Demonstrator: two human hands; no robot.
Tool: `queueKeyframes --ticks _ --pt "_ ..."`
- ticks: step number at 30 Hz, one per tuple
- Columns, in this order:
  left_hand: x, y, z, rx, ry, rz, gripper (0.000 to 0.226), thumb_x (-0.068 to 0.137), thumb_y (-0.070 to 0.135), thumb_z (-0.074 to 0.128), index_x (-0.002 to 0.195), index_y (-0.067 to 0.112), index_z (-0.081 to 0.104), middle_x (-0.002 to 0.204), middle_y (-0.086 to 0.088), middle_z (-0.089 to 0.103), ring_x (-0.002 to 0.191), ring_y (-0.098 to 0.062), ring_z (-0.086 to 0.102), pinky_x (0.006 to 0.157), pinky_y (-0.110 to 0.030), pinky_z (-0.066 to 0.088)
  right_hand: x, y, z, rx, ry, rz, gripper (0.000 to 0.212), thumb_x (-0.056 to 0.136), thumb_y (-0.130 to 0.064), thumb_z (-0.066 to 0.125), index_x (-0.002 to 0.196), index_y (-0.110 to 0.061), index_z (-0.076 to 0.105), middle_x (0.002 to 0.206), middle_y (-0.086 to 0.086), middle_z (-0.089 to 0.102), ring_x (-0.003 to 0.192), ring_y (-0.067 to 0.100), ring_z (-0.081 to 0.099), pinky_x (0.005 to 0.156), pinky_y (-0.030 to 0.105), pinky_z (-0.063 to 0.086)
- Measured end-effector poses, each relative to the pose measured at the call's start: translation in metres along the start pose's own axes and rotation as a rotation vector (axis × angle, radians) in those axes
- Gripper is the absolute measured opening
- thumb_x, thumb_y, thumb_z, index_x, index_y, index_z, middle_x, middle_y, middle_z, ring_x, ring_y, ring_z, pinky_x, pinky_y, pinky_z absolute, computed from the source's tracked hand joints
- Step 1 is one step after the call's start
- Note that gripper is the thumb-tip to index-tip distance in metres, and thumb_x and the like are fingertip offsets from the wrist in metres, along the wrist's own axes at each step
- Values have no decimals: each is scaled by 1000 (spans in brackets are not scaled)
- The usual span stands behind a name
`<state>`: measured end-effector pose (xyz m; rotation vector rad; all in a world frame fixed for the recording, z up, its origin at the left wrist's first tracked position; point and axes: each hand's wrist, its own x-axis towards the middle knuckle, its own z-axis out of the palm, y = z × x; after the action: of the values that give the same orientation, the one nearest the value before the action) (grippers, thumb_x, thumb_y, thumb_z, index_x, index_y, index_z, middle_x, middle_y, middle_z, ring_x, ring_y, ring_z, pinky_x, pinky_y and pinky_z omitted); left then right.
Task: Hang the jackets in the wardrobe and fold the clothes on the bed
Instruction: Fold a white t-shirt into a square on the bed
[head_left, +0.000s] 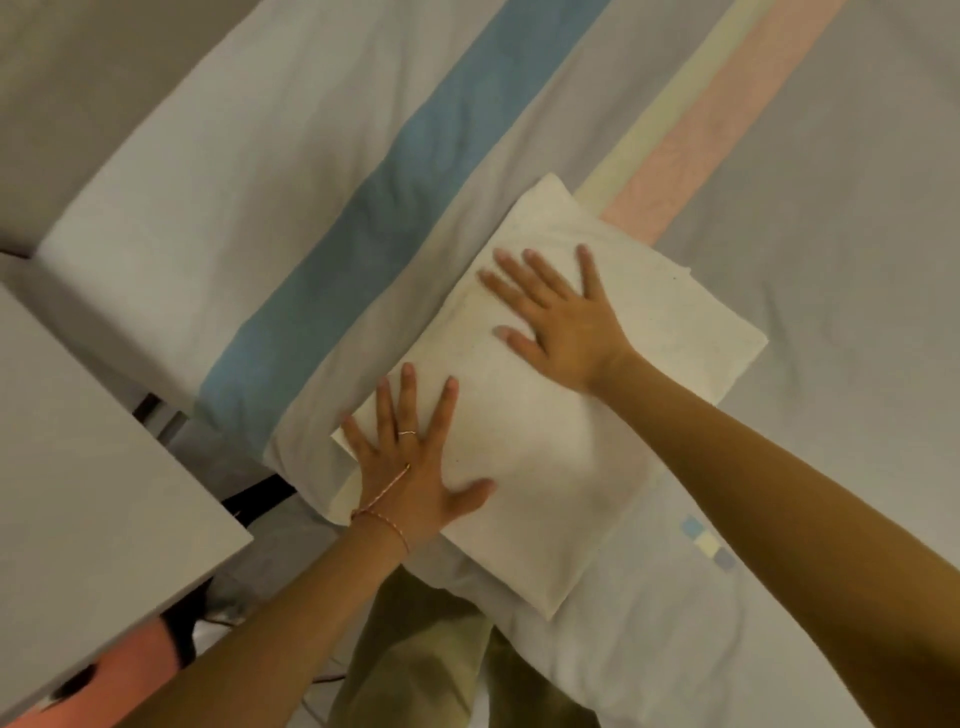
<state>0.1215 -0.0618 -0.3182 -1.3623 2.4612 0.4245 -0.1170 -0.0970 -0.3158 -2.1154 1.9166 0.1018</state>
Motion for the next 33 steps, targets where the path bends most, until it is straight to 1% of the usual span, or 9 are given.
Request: queueKeyframes --ticks 3,7,12,16,22,26,29,31,33 --pt "0 -19 6 6 -12 14 109 64 93 12 150 27 -1 156 -14 6 140 -42 5 100 -73 11 19 28 -1 129 -71 341 57 96 -59 11 149 -42 -3 159 -12 -9 147 19 -6 112 58 -10" --pt "3 -28 7 -21 -23 15 110 62 94 7 147 29 -16 157 -8 -8 142 -33 -9 103 -70 0 38 58 -15 159 -157 549 60 97 -58 14 150 -38 -7 159 -9 -12 147 21 -8 113 58 -9" --pt "-12 5 -3 -104 107 17 100 77 80 16 150 12 1 157 -15 7 143 -36 2 111 -60 -4 3 -15 -9 121 190 352 59 101 -38 24 153 -13 9 160 8 3 147 28 1 119 45 -3" --pt "-25 10 15 52 56 155 104 70 83 26 150 25 -3 157 -14 5 142 -41 4 104 -70 10 -82 -74 30 73 80 13 59 98 -52 19 150 -26 24 159 5 13 146 36 6 114 62 3" --pt "-44 26 15 82 -29 25 110 68 74 42 150 17 -4 156 -19 -4 142 -42 -1 108 -64 -5 -204 -26 73 150 -89 507 74 91 -70 13 152 -28 14 160 5 7 145 38 2 109 68 2" --pt "-54 90 7 89 39 257 111 59 23 74 148 10 9 155 -15 7 142 -34 2 110 -58 -2 -270 -15 64 358 -61 555 66 93 -63 17 151 -35 7 161 0 -4 146 28 -11 115 56 -3" --pt "-60 164 13 111 -144 516 105 67 34 67 149 14 5 157 -13 3 142 -31 -15 109 -61 -9 -334 1 58 457 53 737 61 94 -49 30 150 -35 10 158 4 13 146 27 7 116 48 10" --pt "-58 211 32 216 -404 673 108 77 53 59 145 22 -19 153 -8 -26 128 -27 -44 100 -65 -23 -379 13 60 574 127 864 63 93 -34 44 149 -20 19 150 14 30 137 33 29 110 43 26" --pt "-55 265 46 335 -564 716 129 67 66 65 136 25 -36 138 -7 -49 116 -25 -53 90 -71 -24 -431 30 64 656 169 1012 69 89 -15 58 148 -11 22 144 19 32 129 37 38 105 36 30"
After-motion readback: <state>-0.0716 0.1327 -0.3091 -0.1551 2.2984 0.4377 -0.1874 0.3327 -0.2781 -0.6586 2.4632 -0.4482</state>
